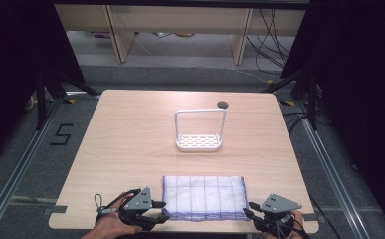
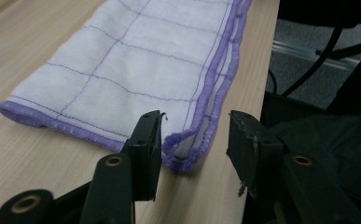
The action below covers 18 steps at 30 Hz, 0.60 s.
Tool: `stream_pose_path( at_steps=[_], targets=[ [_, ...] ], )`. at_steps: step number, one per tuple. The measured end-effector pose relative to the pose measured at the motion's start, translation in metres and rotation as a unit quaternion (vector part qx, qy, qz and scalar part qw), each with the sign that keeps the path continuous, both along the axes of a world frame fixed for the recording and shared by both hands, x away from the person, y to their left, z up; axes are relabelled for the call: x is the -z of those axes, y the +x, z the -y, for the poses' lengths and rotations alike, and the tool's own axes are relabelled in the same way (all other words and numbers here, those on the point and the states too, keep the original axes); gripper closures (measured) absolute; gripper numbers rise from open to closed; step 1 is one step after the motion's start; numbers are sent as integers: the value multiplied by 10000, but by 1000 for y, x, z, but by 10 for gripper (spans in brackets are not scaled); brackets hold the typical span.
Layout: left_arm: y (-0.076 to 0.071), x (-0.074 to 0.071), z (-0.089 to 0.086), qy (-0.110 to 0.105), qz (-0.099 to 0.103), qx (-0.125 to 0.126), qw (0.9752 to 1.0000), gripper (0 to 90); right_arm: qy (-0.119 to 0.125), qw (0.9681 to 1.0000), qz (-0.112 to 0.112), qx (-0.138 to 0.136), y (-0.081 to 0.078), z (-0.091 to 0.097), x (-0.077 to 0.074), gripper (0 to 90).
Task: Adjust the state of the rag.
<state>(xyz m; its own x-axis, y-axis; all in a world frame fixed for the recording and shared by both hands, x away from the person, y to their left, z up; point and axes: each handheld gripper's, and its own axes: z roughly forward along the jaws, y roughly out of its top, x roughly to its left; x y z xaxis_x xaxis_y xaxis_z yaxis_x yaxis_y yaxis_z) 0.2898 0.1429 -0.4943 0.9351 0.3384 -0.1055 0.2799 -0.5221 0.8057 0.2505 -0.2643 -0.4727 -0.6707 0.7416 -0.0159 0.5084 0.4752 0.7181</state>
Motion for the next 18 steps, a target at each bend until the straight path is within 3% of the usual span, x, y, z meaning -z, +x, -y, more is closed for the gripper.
stream_pose_path(
  at_steps=[2,3,4,5,6,11,14,15,18],
  targets=[
    [5,-6,-2,-139,-12,-264,9996,493,-12,9999,-20,142,2,0,-2,659],
    [5,-6,-2,-139,-12,-264,9996,494,-87,9999,19,147,5,0,-2,656],
    [12,-8,-4,3,41,-407,9992,492,-118,9997,9,208,8,0,-2,649],
    [12,-8,-4,3,41,-407,9992,491,-131,9995,-45,278,10,-1,-2,638],
    [18,-8,-4,-30,72,-620,9980,487,-128,9992,-92,354,12,-2,-2,619],
    [35,-8,-5,136,57,-874,9961,453,-93,9974,-321,642,20,-3,1,560],
    [54,-9,-5,234,150,-1100,9935,448,-74,9954,-493,820,20,-2,4,512],
    [54,-9,-5,234,150,-1100,9935,448,-74,9954,-493,820,20,-2,4,512],
    [75,-12,-4,186,24,-1282,9916,447,-76,9941,-556,931,17,-3,8,476]
  ],
)
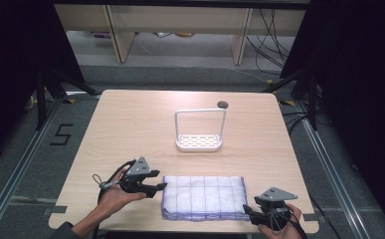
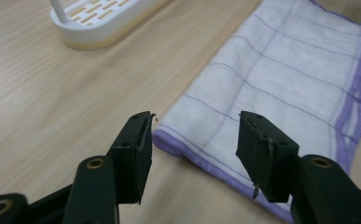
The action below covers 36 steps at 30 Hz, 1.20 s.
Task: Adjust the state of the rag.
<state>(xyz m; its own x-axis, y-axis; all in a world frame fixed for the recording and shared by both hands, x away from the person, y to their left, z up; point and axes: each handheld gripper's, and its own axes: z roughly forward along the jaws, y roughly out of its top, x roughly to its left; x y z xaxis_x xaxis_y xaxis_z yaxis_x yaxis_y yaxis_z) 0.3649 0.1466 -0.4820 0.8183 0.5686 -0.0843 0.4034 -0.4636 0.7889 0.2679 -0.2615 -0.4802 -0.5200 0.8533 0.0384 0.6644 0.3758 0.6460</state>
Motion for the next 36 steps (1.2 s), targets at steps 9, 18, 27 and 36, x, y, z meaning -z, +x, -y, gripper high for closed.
stream_pose_path(
  at_steps=[9,18,27,36],
  targets=[
    [32,11,4,278,-383,-61,9989,441,59,9996,-131,244,-1,-3,5,452],
    [34,17,12,492,-377,153,9980,490,-175,9995,-198,154,-2,-10,11,454],
    [31,21,16,670,-271,412,9965,589,-259,9993,-284,-33,-4,-14,17,536],
    [24,23,17,923,-205,662,9933,804,47,9988,-356,-342,-3,-12,18,812]
  ],
)
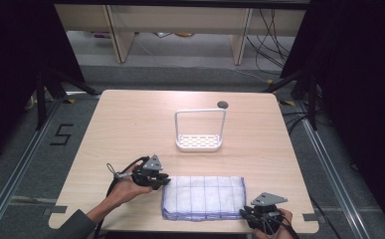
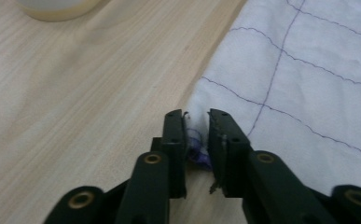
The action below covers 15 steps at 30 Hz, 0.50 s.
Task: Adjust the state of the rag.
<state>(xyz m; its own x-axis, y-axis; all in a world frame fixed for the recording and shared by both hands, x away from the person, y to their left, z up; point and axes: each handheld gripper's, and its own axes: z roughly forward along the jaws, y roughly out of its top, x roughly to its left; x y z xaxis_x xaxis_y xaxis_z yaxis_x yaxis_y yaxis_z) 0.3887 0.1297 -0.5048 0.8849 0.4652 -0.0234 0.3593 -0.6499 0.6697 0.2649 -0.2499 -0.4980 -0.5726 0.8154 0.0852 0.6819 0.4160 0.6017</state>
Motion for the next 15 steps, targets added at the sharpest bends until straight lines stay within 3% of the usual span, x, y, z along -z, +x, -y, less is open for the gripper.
stream_pose_path(
  at_steps=[3,4,5,6,7,9,10,11,13,14,15],
  targets=[
    [-4,1,1,-86,20,-14,10000,839,-5,9999,47,-124,2,1,1,837],
    [-9,0,-1,-68,20,29,10000,853,-155,9995,161,-211,4,-1,0,846],
    [-9,0,-1,-68,20,29,10000,855,-155,9995,161,-211,4,-1,0,846],
    [-16,0,-3,-72,11,67,10000,857,-346,9990,87,-287,7,-1,-4,849],
    [-16,0,-3,-72,11,67,10000,859,-366,9987,152,-328,10,-1,-4,849],
    [-32,0,-9,-316,-98,17,9995,860,-414,9982,265,-346,18,0,-5,850],
    [-37,-1,-13,-282,-92,25,9996,860,-461,9980,209,-390,23,1,-8,850],
    [-44,0,-15,-406,-121,-3,9991,860,-491,9974,288,-443,29,2,-9,851],
    [-50,0,-18,-397,-118,-7,9991,859,-529,9969,338,-474,41,0,-12,850],
    [-64,1,-19,-523,-140,-36,9985,859,-595,9959,378,-566,48,-2,-14,851],
    [-64,1,-19,-523,-140,-36,9985,858,-608,9961,330,-546,55,-4,-15,851]
  ],
)
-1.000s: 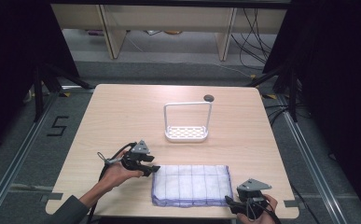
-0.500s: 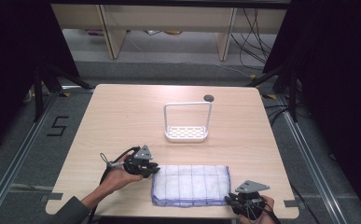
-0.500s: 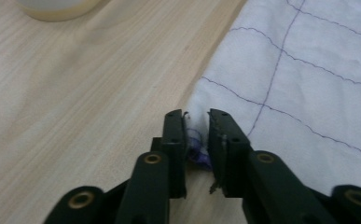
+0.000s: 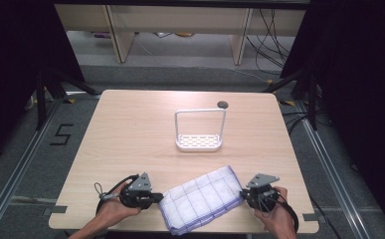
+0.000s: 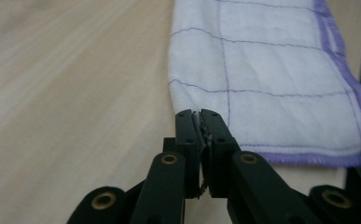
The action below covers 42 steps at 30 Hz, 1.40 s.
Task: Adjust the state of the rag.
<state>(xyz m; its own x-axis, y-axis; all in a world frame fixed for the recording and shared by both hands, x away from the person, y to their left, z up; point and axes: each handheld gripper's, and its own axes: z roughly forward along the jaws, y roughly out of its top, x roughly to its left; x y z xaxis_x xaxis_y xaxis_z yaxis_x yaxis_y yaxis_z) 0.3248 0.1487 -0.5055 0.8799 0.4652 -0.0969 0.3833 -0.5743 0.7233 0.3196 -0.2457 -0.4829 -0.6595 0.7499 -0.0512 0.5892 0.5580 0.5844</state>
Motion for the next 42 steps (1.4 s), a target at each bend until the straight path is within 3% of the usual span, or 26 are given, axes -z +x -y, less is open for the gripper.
stream_pose_path(
  at_steps=[3,4,6,7,11,12,13,16,17,19,22,23,28,29,30,32,33,36,37,38,39,42],
  targets=[
    [-20,-1,1,-112,-42,61,9999,857,-142,9997,129,-157,23,-9,-4,851],
    [-20,-1,1,-112,-42,61,9999,856,-142,9997,129,-157,23,-9,-4,851],
    [-27,-2,3,-206,-56,96,9997,855,-184,9990,273,-299,44,-21,-4,851],
    [-34,-1,5,-239,-81,135,9996,855,-252,9989,193,-349,50,-24,-6,851],
    [-45,2,12,-308,-86,262,9991,854,-262,9983,236,-468,69,-39,-6,851],
    [-46,2,13,-266,-105,324,9991,853,-217,9983,301,-455,73,-42,-4,851],
    [-48,3,15,-312,-128,329,9989,852,-237,9982,243,-493,76,-44,-5,850],
    [-49,4,17,-187,-129,414,9989,834,-200,9986,176,-458,81,-49,-4,847],
    [-51,4,18,-303,-174,365,9987,834,-199,9984,191,-495,83,-49,-2,845],
    [-52,2,17,-415,-229,370,9982,753,-118,9988,303,-376,86,-50,2,816],
    [-51,1,16,-473,-294,350,9978,684,-33,9993,270,-252,86,-47,0,757],
    [-49,0,15,-471,-162,364,9981,651,58,9995,287,-111,86,-43,-3,689],
    [-42,-5,9,-710,-161,170,9972,523,293,9989,371,72,83,-32,-11,582],
    [-37,-9,7,-845,-154,73,9963,510,444,9985,206,231,79,-29,-15,545],
    [-33,-12,5,-829,-63,75,9965,497,470,9986,120,222,77,-28,-16,534],
    [-29,-14,3,-858,-27,7,9963,474,492,9985,133,220,75,-27,-16,526],
    [-20,-17,-1,-917,-26,-103,9957,468,534,9981,122,287,72,-26,-16,486],
    [-11,-20,-2,-952,-4,-218,9952,464,536,9978,147,350,70,-26,-16,465],
    [-1,-23,-2,-905,55,-320,9954,457,520,9977,166,409,70,-25,-15,449],
    [-1,-23,-2,-905,55,-320,9954,456,520,9977,166,409,70,-25,-15,449],
    [10,-25,0,-854,46,-362,9957,450,537,9968,217,546,70,-26,-16,440],
    [20,-25,4,-804,64,-376,9960,426,532,9968,266,529,71,-25,-16,438]
  ],
)
